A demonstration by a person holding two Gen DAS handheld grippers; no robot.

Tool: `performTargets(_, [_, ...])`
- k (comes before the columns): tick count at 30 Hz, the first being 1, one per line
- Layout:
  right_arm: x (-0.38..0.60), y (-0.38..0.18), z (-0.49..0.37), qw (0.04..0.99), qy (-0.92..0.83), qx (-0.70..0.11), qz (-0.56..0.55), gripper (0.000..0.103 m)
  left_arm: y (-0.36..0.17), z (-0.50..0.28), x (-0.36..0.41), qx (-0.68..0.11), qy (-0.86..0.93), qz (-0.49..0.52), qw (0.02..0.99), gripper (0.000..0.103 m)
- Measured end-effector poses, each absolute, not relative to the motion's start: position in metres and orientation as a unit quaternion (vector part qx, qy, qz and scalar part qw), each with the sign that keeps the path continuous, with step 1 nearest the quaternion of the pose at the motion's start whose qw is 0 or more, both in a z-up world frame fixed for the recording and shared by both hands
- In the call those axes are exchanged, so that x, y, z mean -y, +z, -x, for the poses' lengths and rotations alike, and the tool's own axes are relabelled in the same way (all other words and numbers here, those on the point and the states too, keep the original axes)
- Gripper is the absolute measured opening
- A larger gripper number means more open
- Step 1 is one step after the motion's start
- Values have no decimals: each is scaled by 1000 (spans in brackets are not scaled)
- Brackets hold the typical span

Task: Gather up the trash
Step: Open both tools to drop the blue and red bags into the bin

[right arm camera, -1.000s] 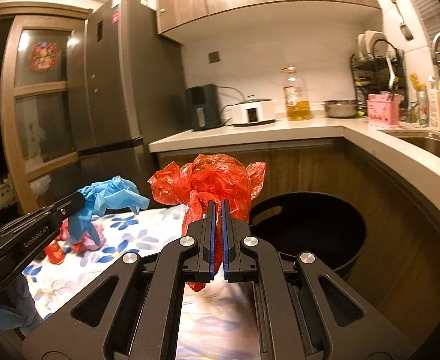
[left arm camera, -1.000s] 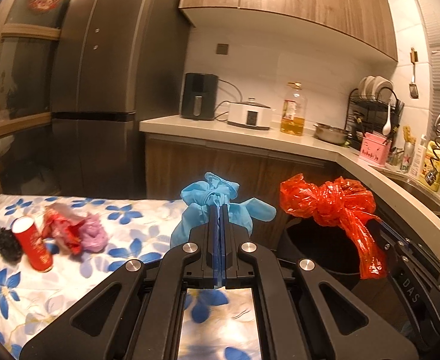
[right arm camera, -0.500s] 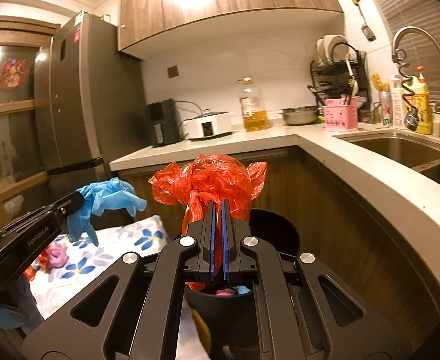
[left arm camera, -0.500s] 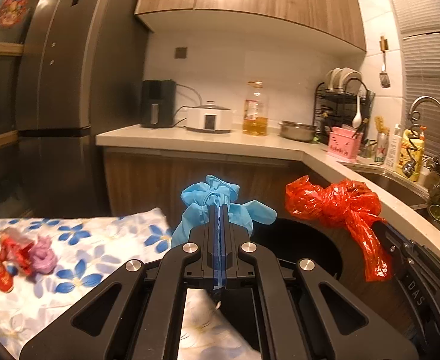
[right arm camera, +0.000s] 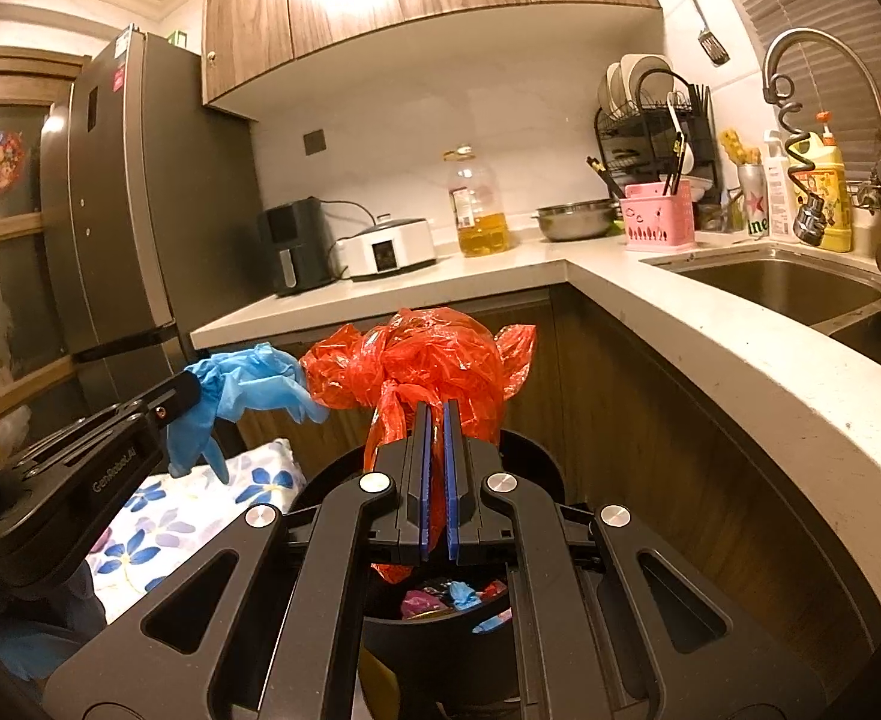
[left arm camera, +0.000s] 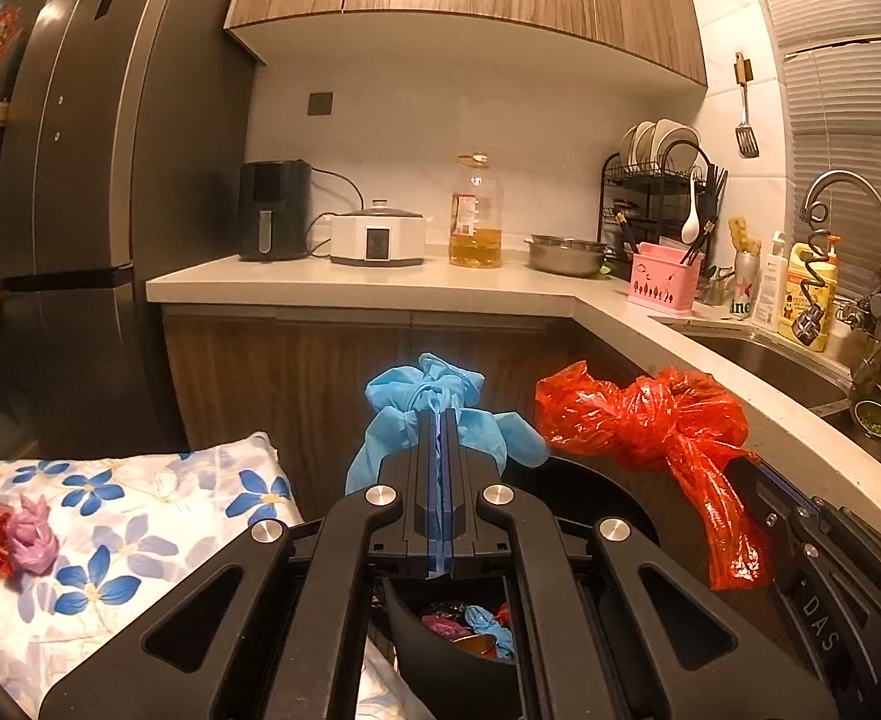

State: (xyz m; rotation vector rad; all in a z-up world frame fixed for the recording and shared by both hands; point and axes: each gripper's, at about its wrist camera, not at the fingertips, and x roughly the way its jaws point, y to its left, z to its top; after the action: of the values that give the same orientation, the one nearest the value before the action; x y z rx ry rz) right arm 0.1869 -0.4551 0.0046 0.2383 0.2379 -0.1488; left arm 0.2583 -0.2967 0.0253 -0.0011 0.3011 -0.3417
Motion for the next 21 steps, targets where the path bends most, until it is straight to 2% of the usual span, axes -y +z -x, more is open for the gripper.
performTargets(21, [458,-5,-214,980,-73,-141,-124,4,7,-285,312,-170,-185,-7,968,1])
